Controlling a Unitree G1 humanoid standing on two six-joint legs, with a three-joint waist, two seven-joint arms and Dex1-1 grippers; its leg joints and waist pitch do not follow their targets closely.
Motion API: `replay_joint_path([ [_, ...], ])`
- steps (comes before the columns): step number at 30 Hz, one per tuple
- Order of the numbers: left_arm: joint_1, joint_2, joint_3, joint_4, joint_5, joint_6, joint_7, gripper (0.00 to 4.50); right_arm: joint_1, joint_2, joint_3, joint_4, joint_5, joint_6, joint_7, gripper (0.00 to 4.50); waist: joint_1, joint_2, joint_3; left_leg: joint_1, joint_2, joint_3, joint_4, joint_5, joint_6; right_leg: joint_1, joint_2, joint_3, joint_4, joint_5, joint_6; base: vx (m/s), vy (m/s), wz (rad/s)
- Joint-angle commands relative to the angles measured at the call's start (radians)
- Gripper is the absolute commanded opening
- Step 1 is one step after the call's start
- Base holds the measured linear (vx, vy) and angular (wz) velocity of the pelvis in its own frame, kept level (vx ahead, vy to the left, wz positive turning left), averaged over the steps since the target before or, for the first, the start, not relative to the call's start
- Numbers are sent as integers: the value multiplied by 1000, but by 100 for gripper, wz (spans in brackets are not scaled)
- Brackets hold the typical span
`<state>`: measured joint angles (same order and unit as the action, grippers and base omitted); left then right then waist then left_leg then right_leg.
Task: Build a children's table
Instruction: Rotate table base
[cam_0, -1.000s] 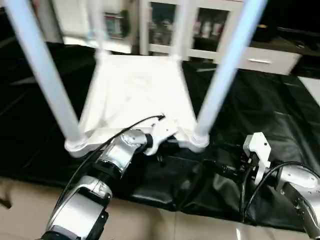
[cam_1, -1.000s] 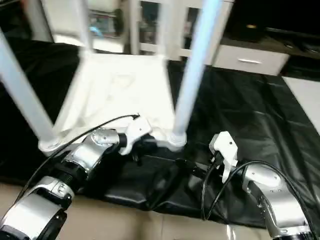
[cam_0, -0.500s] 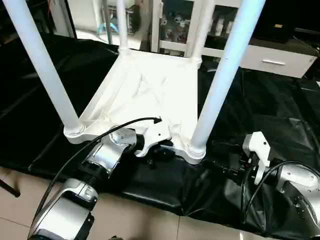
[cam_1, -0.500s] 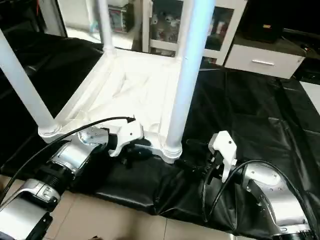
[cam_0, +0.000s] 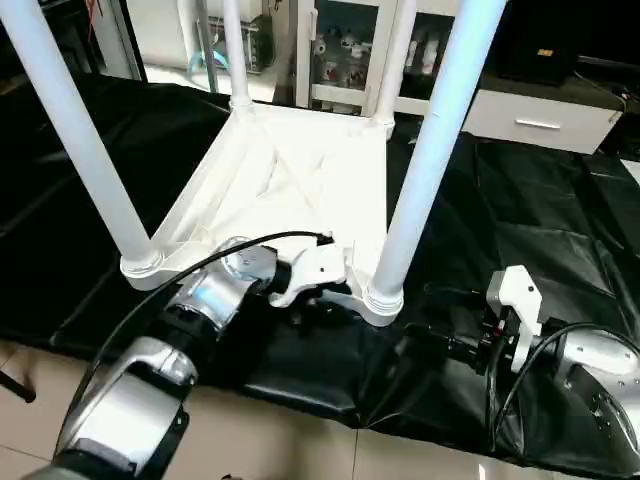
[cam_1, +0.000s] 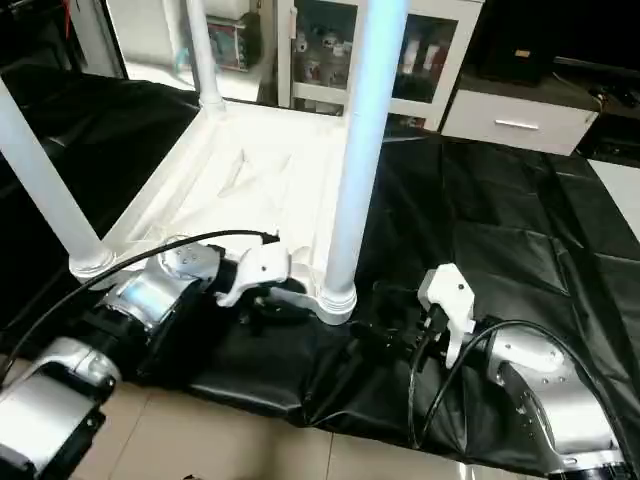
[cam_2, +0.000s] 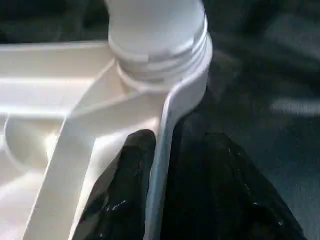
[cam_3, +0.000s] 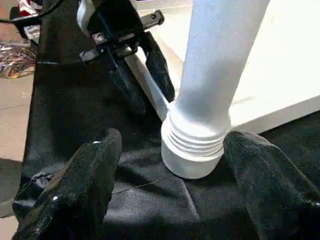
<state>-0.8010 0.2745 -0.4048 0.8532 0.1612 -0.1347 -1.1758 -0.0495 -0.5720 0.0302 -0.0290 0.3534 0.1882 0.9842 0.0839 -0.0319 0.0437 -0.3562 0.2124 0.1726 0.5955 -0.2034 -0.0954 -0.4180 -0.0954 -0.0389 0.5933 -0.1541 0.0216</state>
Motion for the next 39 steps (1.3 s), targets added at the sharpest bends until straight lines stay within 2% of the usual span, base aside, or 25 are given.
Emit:
replay_joint_path([
  [1, -17, -5, -2, 33, 11, -13, -15, 185, -1, -15, -12, -20, 8, 3, 6, 355, -3, -3, -60, -1, 9, 6, -76, -223, 54, 56, -30, 22, -61, -199, -226, 0, 0, 0],
  [4, -32, -20, 14, 100, 12, -46, 23, 185, 1, -15, -12, -25, 11, 5, 9, 355, -3, -5, -63, 2, 9, 9, -72, -204, 66, 58, -29, 22, -57, -151, -250, 0, 0, 0],
  [7, -45, -21, 14, 143, 15, -68, 29, 185, 1, -15, -11, -26, 12, 5, 11, 355, -2, -5, -62, 0, 8, 9, -72, -200, 73, 59, -30, 22, -58, -149, -253, 0, 0, 0],
  [8, -48, -28, 25, 157, -1, -73, 19, 167, 1, -15, -12, -27, 13, 6, 13, 355, -1, -6, -60, 1, 9, 9, -73, -211, 71, 58, -31, 22, -60, -170, -250, 0, 0, 0],
  [11, -54, -41, 45, 175, -20, -91, 17, 156, 2, -16, -13, -29, 13, 6, 14, 355, 0, -7, -59, 2, 9, 9, -74, -230, 63, 58, -32, 22, -64, -208, -243, 0, 0, 0],
  [14, -62, -45, 41, 197, -20, -100, -7, 124, 4, -17, -13, -30, 15, 6, 16, 355, 0, -6, -59, 2, 10, 8, -75, -231, 59, 58, -32, 23, -64, -208, -239, 0, 0, 0],
  [17, -67, -46, 37, 211, -17, -108, -22, 111, 6, -19, -13, -31, 16, 8, 19, 355, 0, -4, -62, 2, 9, 7, -74, -218, 61, 58, -31, 23, -60, -181, -243, 0, 0, 0],
  [20, -70, -45, 28, 223, -8, -122, -43, 75, 9, -26, -10, -29, 15, 8, 28, 355, 0, -3, -63, 2, 10, 8, -72, -191, 74, 61, -31, 22, -53, -113, -266, 0, 0, 0],
  [22, -69, -47, 26, 229, 0, -130, -55, 75, 9, -29, -11, -27, 15, 8, 32, 355, 0, -4, -63, 2, 10, 9, -71, -184, 81, 62, -31, 22, -52, -98, -274, 0, 0, 0],
  [23, -69, -48, 25, 233, 4, -134, -59, 59, 8, -30, -11, -26, 16, 8, 33, 355, 1, -5, -63, 2, 9, 9, -70, -182, 82, 63, -32, 23, -52, -97, -276, 0, 0, 0],
  [26, -58, -47, -2, 242, 39, -161, -46, 33, -1, -32, -14, -17, 15, 3, 37, 355, 1, -7, -60, 3, 11, 9, -72, -209, 80, 61, -34, 23, -58, -157, -264, 0, 0, 0],
  [28, -54, -45, -16, 246, 56, -169, -45, 32, -3, -34, -15, -13, 14, 2, 40, 355, 1, -7, -58, 4, 11, 8, -75, -222, 73, 60, -34, 23, -62, -191, -252, 0, 0, 0],
  [30, -50, -43, -27, 247, 68, -173, -48, 8, -4, -36, -17, -11, 14, 0, 43, 355, -2, -9, -58, 2, 12, 8, -76, -230, 66, 61, -34, 23, -63, -208, -243, 0, 0, 0],
  [35, -27, -30, -36, 219, 75, -172, -89, 1, -32, -42, -22, 23, -5, -10, 27, 355, -5, -10, -57, 3, 11, 7, -77, -246, 58, 59, -35, 23, -68, -261, -226, 0, 0, 0],
  [39, 14, -36, -15, 156, 20, -152, -156, 1, -49, -45, -22, 53, -15, -10, 24, 355, -10, -11, -59, 2, 11, 9, -76, -217, 64, 59, -34, 23, -63, -218, -246, 0, 0, 0],
])
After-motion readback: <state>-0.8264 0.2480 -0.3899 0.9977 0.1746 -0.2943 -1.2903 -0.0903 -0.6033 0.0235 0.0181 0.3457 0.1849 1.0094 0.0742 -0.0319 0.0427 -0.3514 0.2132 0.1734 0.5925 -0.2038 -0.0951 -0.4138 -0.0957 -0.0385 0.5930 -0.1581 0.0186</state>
